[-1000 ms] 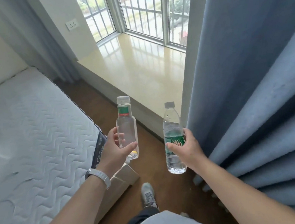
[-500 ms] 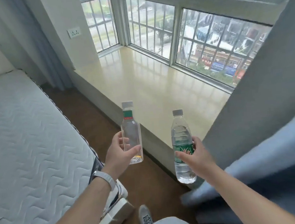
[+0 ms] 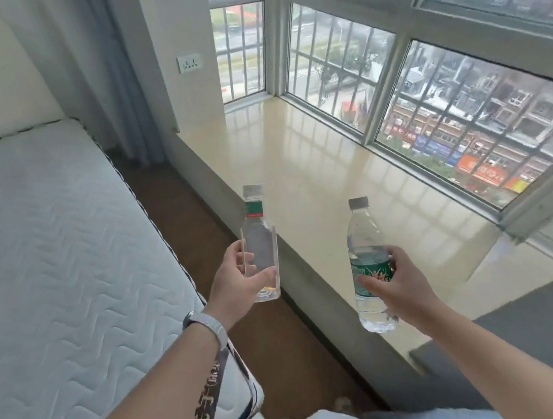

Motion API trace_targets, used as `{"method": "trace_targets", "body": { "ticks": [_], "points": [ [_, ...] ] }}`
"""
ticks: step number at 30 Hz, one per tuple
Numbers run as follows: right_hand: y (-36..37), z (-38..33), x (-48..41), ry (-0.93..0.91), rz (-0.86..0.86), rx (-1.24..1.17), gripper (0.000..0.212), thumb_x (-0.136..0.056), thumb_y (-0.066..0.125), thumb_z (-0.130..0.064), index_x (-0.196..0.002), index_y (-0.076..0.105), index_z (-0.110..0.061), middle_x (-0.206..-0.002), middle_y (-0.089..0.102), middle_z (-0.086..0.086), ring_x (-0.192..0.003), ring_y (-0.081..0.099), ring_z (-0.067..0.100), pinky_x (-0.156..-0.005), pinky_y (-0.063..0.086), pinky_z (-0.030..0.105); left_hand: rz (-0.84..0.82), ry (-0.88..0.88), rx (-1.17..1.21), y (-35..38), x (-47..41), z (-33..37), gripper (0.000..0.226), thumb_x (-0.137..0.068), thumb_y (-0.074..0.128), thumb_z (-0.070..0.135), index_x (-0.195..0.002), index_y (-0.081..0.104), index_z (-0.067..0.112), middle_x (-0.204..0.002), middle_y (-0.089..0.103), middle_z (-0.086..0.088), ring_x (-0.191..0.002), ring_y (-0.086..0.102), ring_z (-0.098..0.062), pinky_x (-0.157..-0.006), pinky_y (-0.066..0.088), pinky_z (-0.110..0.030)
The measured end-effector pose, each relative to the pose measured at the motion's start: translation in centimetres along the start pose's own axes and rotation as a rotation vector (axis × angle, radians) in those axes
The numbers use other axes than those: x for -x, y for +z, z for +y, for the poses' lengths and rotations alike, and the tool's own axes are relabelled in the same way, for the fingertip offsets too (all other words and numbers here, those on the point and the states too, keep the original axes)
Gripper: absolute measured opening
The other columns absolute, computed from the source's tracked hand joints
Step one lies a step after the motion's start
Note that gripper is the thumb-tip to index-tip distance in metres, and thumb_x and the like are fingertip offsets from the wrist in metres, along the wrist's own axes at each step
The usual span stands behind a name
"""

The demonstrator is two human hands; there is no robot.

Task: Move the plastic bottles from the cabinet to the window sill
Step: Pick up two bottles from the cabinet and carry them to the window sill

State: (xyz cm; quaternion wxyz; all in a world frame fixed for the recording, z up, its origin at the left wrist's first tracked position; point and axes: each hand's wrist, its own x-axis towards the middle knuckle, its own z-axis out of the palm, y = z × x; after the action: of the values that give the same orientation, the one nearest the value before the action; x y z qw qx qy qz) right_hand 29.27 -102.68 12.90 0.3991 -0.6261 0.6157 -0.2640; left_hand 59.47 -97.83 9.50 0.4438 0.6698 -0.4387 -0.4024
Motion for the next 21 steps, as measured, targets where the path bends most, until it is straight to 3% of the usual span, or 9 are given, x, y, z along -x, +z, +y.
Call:
{"method": "trace_targets", "body": {
  "ticks": [4, 7, 13, 16, 21],
  "points": [
    [1.8, -1.6, -2.0, -0.008, -0.060, -0.051, 0.046, -0.063, 0.077, -0.041, -0.099, 0.052, -0.054, -0.086, 0.071, -0.016, -0.070, 0.069, 0.003, -0.053, 0.053, 0.023, 0.056, -0.045, 0.038, -1.3, -0.9, -0.7, 0.077, -0.066, 0.081, 0.053, -0.131, 0.042, 0.041, -0.115, 0.061, 0.012, -0.097, 0.066, -0.002, -0.083, 0.057, -0.035],
    [3.3, -2.7, -3.9, -0.040, -0.078, -0.065, 0.048, -0.056, 0.072, -0.051, -0.099, 0.052, -0.051, -0.087, 0.068, -0.027, -0.070, 0.068, 0.001, -0.061, 0.053, 0.027, 0.083, -0.078, 0.031, -2.2, -2.1, -1.0, 0.076, -0.070, 0.082, 0.048, -0.134, 0.043, 0.038, -0.117, 0.060, 0.011, -0.102, 0.064, -0.005, -0.088, 0.057, -0.042],
    [5.7, -4.2, -9.4, -0.063, -0.140, -0.049, 0.046, -0.056, 0.071, -0.052, -0.096, 0.049, -0.060, -0.087, 0.068, -0.027, -0.071, 0.068, 0.000, -0.068, 0.055, 0.034, 0.132, -0.109, 0.028, -3.7, -5.7, -1.2, 0.075, -0.073, 0.081, 0.047, -0.136, 0.042, 0.036, -0.119, 0.059, 0.011, -0.101, 0.063, -0.005, -0.079, 0.055, -0.029],
    [6.8, -5.2, -13.2, -0.063, -0.164, -0.053, 0.048, -0.057, 0.073, -0.049, -0.099, 0.049, -0.052, -0.085, 0.070, -0.016, -0.070, 0.067, -0.001, -0.066, 0.055, 0.033, 0.182, -0.127, 0.038, -4.4, -8.1, -1.0, 0.077, -0.066, 0.079, 0.052, -0.132, 0.043, 0.039, -0.117, 0.060, 0.011, -0.100, 0.065, -0.006, -0.077, 0.053, -0.027],
    [8.1, -7.5, -20.1, -0.065, -0.218, -0.102, 0.047, -0.068, 0.079, -0.034, -0.103, 0.051, -0.043, -0.091, 0.069, -0.013, -0.069, 0.067, -0.003, -0.046, 0.046, 0.013, 0.262, -0.181, 0.054, -4.9, -13.3, -0.1, 0.066, -0.060, 0.077, 0.061, -0.116, 0.045, 0.050, -0.114, 0.061, 0.015, -0.095, 0.066, -0.003, -0.070, 0.051, -0.021]
  ]
}}
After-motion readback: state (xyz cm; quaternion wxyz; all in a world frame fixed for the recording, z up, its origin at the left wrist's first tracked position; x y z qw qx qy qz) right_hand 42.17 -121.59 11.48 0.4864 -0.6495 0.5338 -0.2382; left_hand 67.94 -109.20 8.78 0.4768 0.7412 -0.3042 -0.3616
